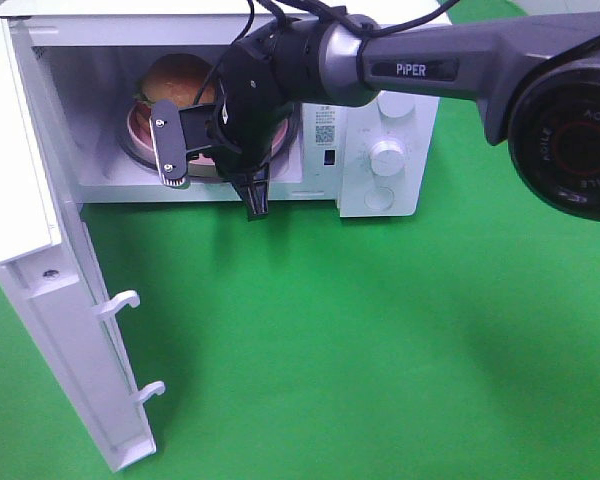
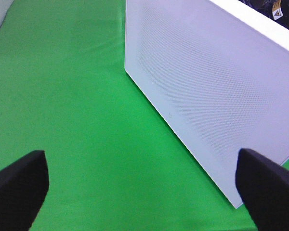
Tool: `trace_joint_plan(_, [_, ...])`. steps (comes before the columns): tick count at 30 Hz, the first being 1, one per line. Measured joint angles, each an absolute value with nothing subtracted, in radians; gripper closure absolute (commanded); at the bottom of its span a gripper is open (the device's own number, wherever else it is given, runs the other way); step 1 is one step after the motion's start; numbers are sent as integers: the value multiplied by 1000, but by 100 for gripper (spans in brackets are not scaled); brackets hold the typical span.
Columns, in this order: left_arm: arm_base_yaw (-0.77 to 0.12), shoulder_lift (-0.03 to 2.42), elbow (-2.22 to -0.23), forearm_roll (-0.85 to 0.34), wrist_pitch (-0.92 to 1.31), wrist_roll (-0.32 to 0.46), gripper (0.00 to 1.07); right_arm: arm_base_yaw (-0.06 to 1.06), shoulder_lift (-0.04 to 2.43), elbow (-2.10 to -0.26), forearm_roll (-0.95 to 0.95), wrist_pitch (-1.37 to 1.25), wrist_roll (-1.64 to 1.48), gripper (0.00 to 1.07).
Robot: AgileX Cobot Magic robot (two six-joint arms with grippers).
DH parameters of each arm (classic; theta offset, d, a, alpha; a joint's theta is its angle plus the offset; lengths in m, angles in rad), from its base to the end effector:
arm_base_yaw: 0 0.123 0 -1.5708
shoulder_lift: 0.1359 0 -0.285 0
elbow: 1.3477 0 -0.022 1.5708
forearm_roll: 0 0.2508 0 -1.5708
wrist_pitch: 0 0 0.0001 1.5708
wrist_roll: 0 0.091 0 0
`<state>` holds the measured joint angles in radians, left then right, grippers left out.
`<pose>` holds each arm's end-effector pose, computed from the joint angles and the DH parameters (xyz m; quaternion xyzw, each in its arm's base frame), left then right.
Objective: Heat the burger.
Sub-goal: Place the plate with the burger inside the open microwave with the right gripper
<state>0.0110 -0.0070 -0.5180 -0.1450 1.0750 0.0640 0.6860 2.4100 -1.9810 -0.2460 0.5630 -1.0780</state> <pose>-0.0090 -0.0117 0.2817 0.0267 0.8478 -0.0526 0.5271 0.4224 0.3305 0.1493 -0.7728 0.5370 -0.1571 0.2995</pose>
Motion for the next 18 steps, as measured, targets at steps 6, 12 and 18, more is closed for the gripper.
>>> trace_joint_plan(6, [11, -7, -518, -145, 1075, 64, 9, 682, 2410, -1986, -249, 557, -1063, 95])
trace_joint_plan(12, [11, -7, -518, -145, 1075, 64, 9, 681, 2409, -1989, -249, 523, -1049, 73])
trace_joint_plan(18, [11, -7, -518, -145, 1075, 64, 9, 681, 2409, -1989, -249, 515, -1049, 59])
